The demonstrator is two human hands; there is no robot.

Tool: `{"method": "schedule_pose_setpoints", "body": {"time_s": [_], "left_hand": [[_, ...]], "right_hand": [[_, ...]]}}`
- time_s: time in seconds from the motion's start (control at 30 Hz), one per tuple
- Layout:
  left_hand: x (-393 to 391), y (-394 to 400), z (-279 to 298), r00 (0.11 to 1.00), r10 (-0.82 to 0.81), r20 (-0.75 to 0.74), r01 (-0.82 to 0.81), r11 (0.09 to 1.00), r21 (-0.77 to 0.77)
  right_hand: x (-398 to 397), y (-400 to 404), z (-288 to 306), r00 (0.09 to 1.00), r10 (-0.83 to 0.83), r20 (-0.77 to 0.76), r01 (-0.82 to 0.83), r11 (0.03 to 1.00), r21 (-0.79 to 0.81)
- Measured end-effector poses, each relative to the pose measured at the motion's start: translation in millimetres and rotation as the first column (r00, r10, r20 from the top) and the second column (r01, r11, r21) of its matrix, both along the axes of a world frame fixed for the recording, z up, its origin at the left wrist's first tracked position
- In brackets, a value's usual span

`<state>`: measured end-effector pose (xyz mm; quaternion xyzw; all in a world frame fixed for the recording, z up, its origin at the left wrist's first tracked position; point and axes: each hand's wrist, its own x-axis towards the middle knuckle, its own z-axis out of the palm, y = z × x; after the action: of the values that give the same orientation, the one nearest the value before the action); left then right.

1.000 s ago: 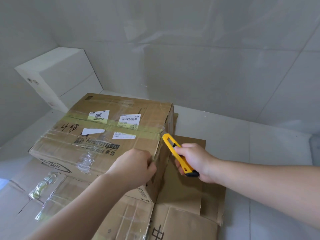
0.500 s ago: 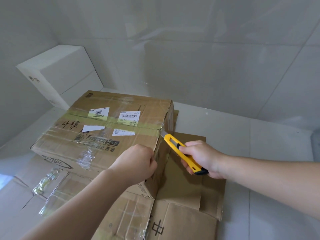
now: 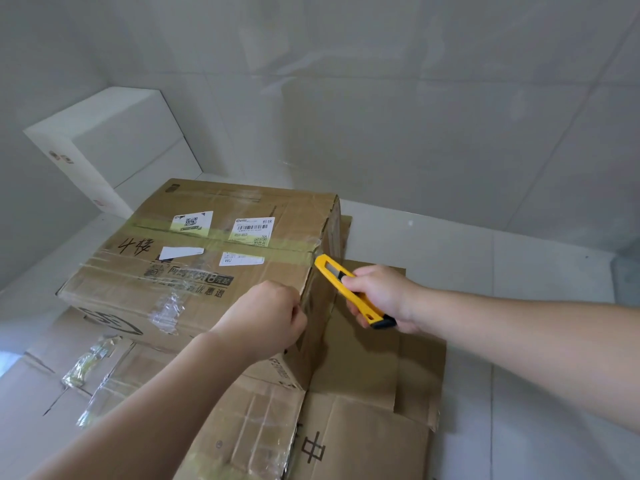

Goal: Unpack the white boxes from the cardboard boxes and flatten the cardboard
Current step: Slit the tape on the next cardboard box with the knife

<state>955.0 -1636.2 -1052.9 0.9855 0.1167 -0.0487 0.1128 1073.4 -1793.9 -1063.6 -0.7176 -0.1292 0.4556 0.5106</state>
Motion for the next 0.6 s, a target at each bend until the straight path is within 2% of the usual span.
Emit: {"method": "schedule_pose_setpoints", "body": {"time_s": [0.2, 0.4, 0.53, 0.6], "left_hand": [[-5, -2, -2, 1.000, -0.011, -0.004, 0.011, 1.000, 0.005], [-2, 0, -2, 1.000, -0.003, 0.022, 0.003, 1.000, 0.005], [0, -1, -1, 0.999, -0.024, 0.038, 0.025, 1.000, -0.010], [2, -1, -1, 1.000, -0.024, 0.019, 0.024, 1.000, -0.010]], "right_hand": [[-15, -25, -2, 0.999, 0.016, -0.035, -0.016, 1.000, 0.000], [-10, -2, -1, 0.996, -0.014, -0.085, 0.016, 1.000, 0.026], [-44, -21, 0, 0.979, 0.143, -0.146, -0.143, 0.990, 0.013], [-47, -22, 0, 0.978, 0.145, -0.147, -0.144, 0.989, 0.019]]}}
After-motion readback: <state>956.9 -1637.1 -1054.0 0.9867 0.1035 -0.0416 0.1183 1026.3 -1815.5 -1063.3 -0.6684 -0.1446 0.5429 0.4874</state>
